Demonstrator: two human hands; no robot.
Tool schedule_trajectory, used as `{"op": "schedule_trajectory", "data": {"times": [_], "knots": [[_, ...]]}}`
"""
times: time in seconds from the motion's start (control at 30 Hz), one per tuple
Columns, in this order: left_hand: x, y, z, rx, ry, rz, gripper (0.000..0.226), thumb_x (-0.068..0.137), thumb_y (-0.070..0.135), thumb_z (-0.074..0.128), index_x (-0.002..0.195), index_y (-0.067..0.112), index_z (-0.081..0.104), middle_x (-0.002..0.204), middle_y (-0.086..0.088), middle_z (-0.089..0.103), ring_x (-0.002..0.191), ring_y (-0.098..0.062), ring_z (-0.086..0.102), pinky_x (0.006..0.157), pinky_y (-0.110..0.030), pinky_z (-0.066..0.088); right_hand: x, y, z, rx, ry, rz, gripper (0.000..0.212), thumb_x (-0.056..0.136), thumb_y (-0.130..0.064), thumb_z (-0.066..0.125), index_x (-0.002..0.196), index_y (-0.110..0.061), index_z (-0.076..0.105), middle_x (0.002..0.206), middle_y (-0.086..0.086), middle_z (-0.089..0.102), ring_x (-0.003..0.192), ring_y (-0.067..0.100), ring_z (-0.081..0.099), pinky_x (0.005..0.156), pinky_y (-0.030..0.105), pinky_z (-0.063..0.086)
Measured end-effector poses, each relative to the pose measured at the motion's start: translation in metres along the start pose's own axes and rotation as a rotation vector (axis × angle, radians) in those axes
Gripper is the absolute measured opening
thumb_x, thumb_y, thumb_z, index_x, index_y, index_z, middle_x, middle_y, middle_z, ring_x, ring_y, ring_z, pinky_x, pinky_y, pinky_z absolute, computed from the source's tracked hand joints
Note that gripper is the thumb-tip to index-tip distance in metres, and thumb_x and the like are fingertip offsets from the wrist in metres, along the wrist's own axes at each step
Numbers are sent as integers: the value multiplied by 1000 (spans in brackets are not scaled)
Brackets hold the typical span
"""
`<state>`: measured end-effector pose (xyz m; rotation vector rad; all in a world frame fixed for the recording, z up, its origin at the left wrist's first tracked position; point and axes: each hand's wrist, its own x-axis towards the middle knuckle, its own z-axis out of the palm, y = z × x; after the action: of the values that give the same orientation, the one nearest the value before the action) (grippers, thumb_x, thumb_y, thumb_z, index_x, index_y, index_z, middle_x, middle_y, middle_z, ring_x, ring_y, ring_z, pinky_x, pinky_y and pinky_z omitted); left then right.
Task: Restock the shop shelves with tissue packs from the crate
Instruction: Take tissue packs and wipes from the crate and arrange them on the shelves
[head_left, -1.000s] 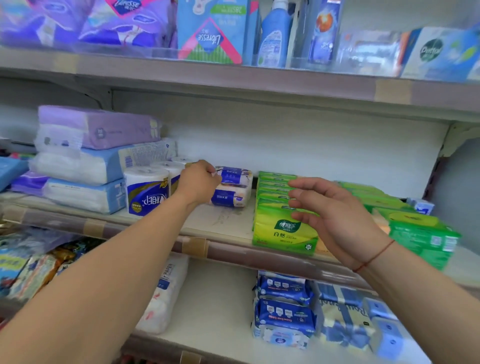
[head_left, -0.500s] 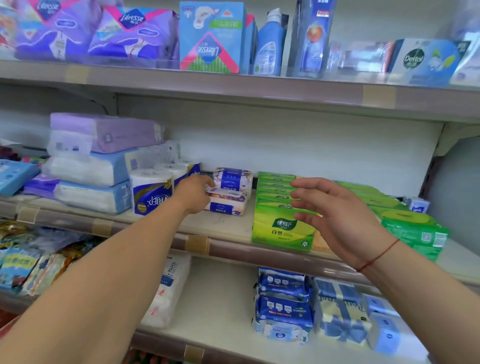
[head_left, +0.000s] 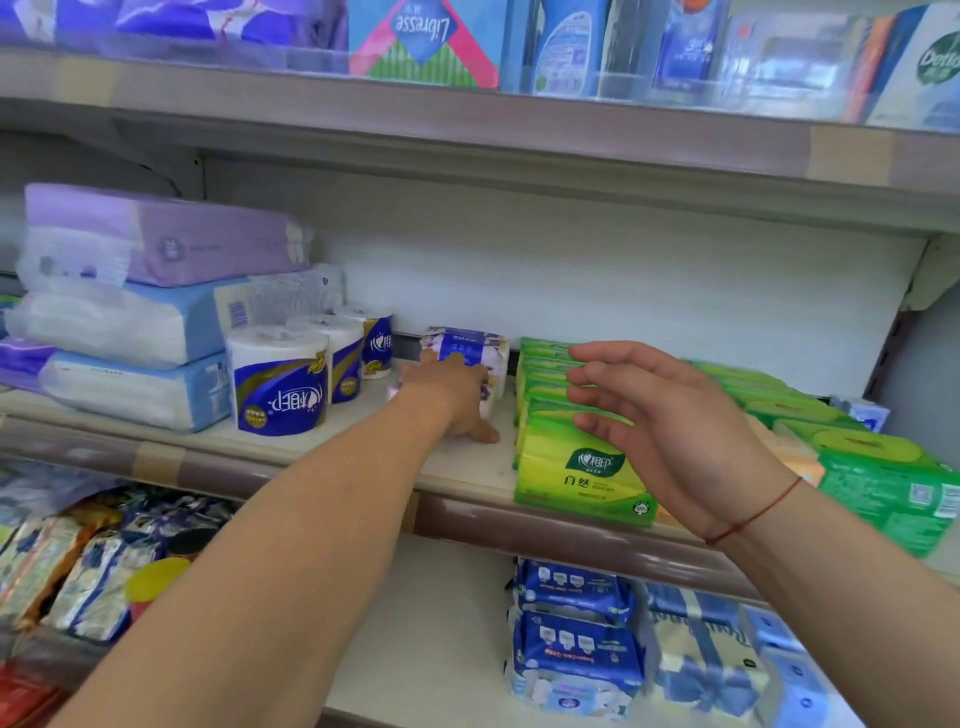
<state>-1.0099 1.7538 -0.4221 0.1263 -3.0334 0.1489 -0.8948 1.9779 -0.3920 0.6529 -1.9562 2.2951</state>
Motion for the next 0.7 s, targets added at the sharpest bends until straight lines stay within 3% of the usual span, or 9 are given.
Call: {"op": "schedule_trajectory", "data": {"times": [0.13, 0.17, 0.23, 0.3, 0.33, 0.43, 0.5, 0.6, 0.7], "knots": [[-7, -11, -24, -124, 263, 94, 73, 84, 54, 65, 146, 27, 37, 131, -10, 61, 118, -38, 56, 90, -45, 53, -2, 3, -2, -14, 16, -6, 17, 94, -5, 64, 106, -8, 76, 101, 15, 70, 96, 24, 65, 82, 37, 54], [-11, -17, -34, -272, 381, 82, 71, 87, 51, 63, 147, 26, 36, 124, -10, 63, 110, -35, 60, 85, -41, 54, -2, 1, -3, -15, 18, -15, 17, 94, -5, 64, 105, -8, 76, 101, 15, 70, 96, 24, 65, 82, 37, 54], [-15, -31, -44, -807, 516, 4, 68, 89, 41, 67, 147, 25, 36, 115, -6, 59, 100, -29, 62, 80, -38, 57, -1, -4, -5, -3, 24, -30, 17, 93, -4, 64, 104, -8, 76, 100, 15, 69, 95, 23, 65, 81, 37, 55], [-13, -45, -34, -1341, 443, -72, 62, 85, 26, 72, 140, 21, 44, 120, -4, 59, 103, -25, 65, 83, -44, 62, -2, -7, -7, 3, 29, -36, 17, 92, -3, 64, 105, -6, 76, 99, 15, 69, 93, 23, 65, 81, 38, 55], [-13, -50, -25, -1440, 352, -118, 56, 83, 20, 72, 134, 17, 49, 121, -7, 62, 105, -26, 67, 84, -46, 63, -2, -7, -7, 2, 28, -37, 17, 93, -3, 64, 105, -6, 76, 99, 15, 70, 93, 23, 65, 80, 38, 54], [-14, -58, -3, -1320, 120, -286, 37, 90, 13, 69, 123, 11, 53, 115, -9, 65, 103, -22, 66, 83, -40, 59, -3, -7, -10, -18, 26, -40, 17, 93, -3, 64, 105, -6, 76, 98, 14, 71, 94, 22, 66, 79, 36, 55], [-9, -59, 3, -1189, 93, -357, 36, 92, 13, 69, 122, 9, 49, 116, -9, 64, 106, -23, 65, 86, -39, 58, -3, -6, -12, -28, 26, -36, 17, 93, -2, 64, 105, -6, 76, 97, 13, 71, 95, 22, 66, 80, 36, 56], [0, -55, 0, -1066, 41, -368, 11, 89, 8, 65, 97, 7, 57, 111, -11, 63, 95, -21, 65, 88, -34, 57, -3, -3, -12, -36, 18, -36, 17, 92, -1, 64, 103, -6, 76, 98, 13, 72, 96, 23, 67, 79, 36, 55], [14, -56, 1, -1175, -108, -355, 44, 76, 6, 75, 117, 4, 59, 114, -14, 71, 100, -26, 71, 95, -41, 58, -2, -4, -11, -57, 5, -68, 17, 92, -1, 64, 102, -7, 77, 99, 13, 72, 96, 23, 66, 78, 35, 54]]}}
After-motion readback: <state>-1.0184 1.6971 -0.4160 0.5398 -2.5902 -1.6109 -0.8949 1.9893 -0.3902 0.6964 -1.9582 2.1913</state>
